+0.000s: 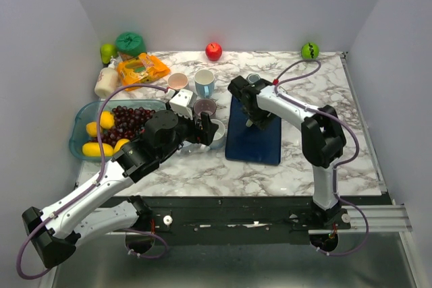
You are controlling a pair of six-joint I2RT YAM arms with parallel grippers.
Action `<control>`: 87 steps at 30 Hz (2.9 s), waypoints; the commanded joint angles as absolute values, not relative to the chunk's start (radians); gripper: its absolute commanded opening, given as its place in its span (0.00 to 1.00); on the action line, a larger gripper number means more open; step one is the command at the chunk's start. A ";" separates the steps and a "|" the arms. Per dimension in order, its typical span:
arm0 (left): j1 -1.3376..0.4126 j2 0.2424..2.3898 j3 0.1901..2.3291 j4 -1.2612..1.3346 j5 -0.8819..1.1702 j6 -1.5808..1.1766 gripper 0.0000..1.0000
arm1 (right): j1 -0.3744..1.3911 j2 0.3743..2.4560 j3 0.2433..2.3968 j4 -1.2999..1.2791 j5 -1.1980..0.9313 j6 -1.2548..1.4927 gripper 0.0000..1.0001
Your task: Turn the mug right side up
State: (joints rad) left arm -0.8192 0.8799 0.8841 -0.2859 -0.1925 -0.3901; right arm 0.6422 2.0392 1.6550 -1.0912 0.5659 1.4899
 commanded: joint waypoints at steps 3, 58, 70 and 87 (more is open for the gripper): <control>-0.811 0.873 0.870 -0.264 -0.190 -0.391 0.99 | 0.644 1.924 1.582 -1.032 0.673 1.243 0.79; -0.781 0.868 0.856 -0.271 -0.187 -0.393 0.99 | 0.624 2.002 1.552 -0.862 0.677 1.088 0.10; -0.776 0.873 0.871 -0.265 -0.167 -0.397 0.99 | 0.624 1.786 1.378 -0.645 0.628 0.956 0.01; -0.773 0.916 0.963 -0.176 -0.046 -0.445 0.99 | 0.624 1.203 1.204 -0.250 0.224 0.635 0.01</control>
State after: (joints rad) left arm -0.7788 0.9085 0.9089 -0.2455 -0.1219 -0.4179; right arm 0.6277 1.2976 1.2068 -0.4324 0.3374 0.7273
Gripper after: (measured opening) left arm 0.988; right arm 0.237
